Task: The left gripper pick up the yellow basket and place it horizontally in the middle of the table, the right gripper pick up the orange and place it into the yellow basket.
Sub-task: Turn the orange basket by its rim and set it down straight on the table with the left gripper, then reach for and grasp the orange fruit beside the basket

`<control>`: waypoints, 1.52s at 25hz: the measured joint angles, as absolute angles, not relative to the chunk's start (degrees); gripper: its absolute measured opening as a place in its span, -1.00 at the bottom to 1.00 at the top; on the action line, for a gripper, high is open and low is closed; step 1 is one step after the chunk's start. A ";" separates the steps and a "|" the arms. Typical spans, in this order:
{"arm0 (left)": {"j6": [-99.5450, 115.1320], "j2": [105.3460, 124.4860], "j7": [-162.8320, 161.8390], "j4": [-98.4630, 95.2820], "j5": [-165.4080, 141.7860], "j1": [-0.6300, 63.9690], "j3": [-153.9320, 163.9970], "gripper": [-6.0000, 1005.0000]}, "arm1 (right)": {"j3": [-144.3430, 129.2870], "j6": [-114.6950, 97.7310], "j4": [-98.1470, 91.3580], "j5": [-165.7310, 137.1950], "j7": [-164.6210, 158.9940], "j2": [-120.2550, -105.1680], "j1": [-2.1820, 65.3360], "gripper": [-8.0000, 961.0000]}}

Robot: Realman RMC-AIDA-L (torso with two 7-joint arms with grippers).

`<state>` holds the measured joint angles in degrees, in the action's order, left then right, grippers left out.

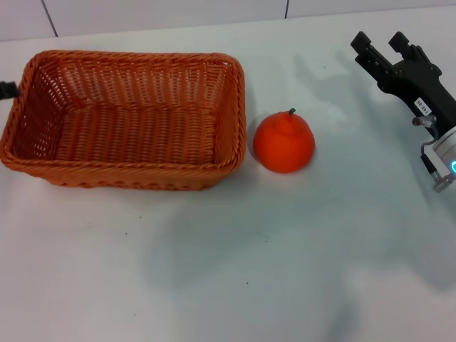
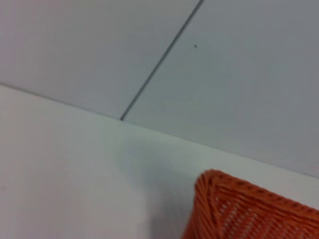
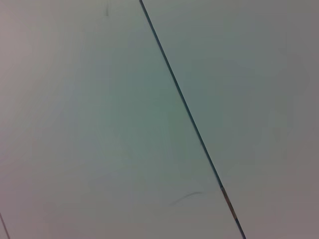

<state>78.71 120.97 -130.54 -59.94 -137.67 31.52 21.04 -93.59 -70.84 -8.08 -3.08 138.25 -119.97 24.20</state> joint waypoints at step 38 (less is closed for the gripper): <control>76.11 123.43 -74.39 -34.85 -77.74 20.28 9.34 0.75 | -98.70 -65.11 -8.58 -19.44 132.19 -120.94 26.18 0.97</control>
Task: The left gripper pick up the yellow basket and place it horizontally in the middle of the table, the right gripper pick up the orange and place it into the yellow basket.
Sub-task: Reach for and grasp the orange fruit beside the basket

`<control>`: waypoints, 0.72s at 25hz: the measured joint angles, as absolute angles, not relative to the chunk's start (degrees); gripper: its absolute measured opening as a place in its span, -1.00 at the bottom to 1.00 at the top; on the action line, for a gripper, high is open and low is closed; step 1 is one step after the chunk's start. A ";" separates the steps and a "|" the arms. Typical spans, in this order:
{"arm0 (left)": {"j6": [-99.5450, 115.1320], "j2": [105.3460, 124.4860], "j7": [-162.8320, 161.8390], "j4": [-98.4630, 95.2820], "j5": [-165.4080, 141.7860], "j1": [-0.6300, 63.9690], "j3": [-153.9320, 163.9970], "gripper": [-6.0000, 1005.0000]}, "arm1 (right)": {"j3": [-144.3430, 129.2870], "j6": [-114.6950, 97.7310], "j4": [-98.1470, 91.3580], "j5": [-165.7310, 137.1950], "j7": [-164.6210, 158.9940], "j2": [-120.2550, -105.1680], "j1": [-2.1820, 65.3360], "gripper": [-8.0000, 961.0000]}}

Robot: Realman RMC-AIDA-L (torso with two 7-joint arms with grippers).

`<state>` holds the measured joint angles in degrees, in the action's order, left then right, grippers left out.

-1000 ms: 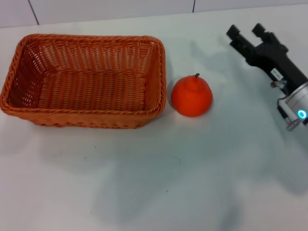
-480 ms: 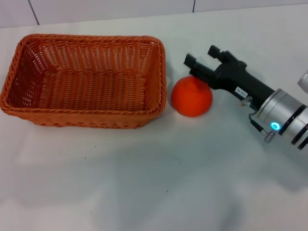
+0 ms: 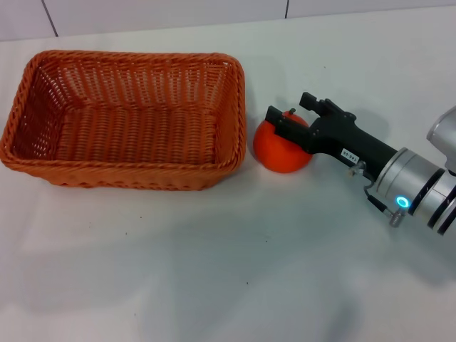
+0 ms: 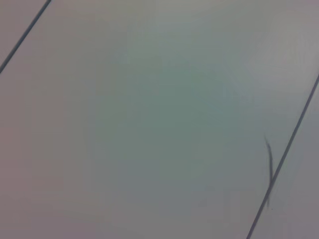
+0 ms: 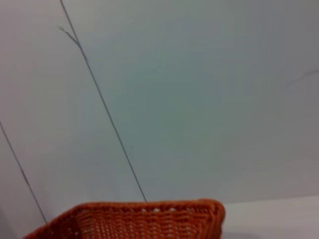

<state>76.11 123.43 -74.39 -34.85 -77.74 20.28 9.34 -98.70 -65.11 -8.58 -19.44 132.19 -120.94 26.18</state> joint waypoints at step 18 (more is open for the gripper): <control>76.11 123.66 -73.72 -34.14 -77.60 20.87 9.39 0.75 | -98.79 -57.54 -8.55 -22.30 129.28 -120.94 27.19 0.97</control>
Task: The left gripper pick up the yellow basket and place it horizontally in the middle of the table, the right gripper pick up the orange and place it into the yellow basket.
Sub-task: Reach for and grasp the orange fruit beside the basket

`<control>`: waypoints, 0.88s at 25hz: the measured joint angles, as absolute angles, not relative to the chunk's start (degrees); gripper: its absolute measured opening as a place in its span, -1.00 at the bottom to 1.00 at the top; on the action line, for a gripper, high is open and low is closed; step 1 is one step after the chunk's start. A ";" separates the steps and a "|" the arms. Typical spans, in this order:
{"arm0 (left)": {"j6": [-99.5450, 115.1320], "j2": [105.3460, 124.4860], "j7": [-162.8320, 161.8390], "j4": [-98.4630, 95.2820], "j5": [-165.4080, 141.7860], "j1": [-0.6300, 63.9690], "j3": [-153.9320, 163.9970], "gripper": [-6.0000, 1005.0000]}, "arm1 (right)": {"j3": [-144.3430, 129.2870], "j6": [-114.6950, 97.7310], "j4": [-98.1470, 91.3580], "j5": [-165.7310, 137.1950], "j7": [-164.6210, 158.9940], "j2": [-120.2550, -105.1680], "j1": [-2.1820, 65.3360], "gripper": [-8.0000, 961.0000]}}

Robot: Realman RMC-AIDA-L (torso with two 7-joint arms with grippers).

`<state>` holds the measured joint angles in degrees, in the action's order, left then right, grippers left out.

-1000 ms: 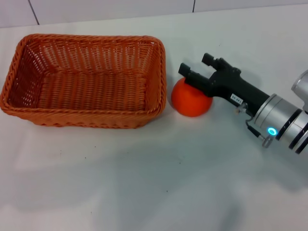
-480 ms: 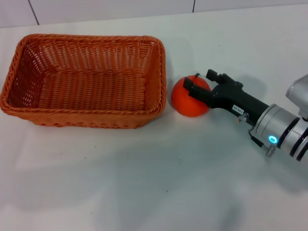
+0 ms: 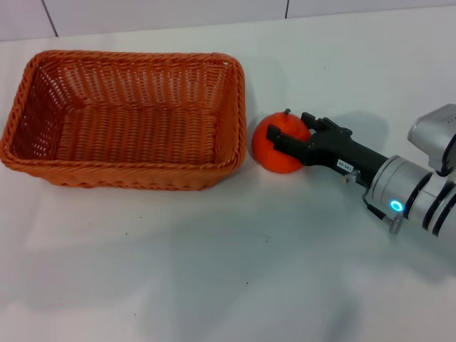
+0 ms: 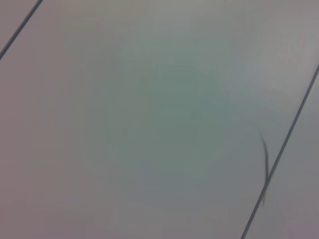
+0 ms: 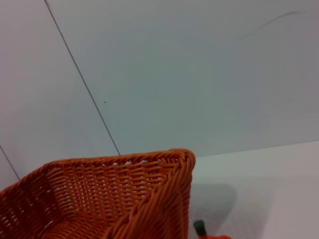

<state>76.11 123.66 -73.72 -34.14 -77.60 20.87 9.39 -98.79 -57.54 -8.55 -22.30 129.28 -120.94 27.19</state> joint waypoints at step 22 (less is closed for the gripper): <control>75.76 123.57 -72.68 -33.04 -77.61 20.80 8.30 0.75 | -98.27 -57.72 -8.62 -21.54 124.92 -120.91 26.70 0.04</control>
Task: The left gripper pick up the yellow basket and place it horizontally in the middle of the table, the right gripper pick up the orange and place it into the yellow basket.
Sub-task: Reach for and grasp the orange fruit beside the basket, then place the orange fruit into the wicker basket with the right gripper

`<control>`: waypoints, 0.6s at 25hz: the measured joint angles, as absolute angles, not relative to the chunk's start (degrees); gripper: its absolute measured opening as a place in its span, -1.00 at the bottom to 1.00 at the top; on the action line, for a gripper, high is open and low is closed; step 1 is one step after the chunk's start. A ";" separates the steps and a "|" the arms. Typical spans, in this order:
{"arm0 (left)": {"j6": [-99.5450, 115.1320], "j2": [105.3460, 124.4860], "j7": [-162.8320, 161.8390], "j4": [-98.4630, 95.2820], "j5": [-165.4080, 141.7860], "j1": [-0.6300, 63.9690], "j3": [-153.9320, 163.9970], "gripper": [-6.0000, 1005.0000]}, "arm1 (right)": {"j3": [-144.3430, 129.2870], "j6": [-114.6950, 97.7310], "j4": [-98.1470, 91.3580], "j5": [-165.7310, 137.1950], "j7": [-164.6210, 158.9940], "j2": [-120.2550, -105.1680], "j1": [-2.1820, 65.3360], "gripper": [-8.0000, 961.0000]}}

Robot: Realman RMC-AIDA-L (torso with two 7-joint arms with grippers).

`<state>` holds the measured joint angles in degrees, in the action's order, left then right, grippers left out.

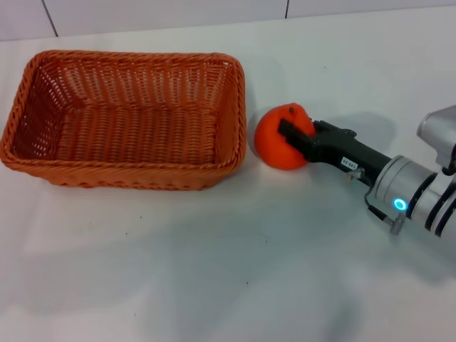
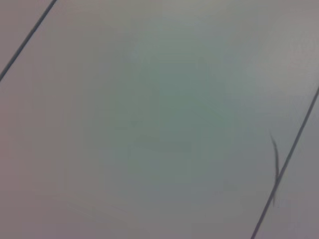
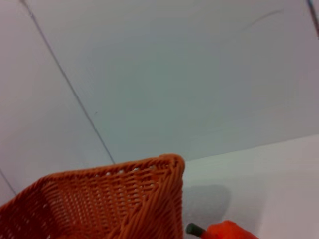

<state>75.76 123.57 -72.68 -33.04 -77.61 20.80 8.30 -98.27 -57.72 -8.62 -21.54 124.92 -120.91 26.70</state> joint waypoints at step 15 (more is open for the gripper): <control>75.08 123.30 -69.42 -32.71 -77.51 20.96 8.00 0.75 | -95.34 -66.30 -14.07 -12.67 125.07 -120.19 27.51 -0.21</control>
<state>75.08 123.30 -69.42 -32.71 -77.51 20.96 8.00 -95.34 -66.30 -14.07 -12.67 125.07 -120.19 27.51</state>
